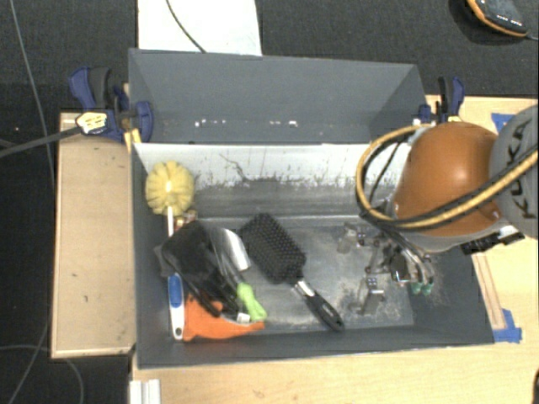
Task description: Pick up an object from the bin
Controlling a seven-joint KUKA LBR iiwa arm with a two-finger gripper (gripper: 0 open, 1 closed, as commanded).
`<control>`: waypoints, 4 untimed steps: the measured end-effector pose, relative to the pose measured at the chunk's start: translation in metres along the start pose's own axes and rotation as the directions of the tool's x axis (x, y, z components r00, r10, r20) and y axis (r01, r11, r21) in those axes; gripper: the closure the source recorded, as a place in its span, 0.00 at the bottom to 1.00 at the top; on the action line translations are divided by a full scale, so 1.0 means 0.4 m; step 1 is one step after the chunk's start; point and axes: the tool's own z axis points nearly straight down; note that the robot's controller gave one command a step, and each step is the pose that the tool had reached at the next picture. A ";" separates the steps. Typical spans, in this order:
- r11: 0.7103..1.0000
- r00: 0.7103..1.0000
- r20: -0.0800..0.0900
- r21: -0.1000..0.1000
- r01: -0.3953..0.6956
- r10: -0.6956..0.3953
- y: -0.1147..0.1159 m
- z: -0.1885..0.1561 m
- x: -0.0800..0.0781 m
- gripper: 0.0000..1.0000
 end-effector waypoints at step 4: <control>0.890 0.890 0.003 -0.002 -0.456 0.456 0.006 0.233 0.005 0.00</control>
Offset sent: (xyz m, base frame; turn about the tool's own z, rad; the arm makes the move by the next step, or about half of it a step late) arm 0.0002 0.0287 -0.1219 0.3659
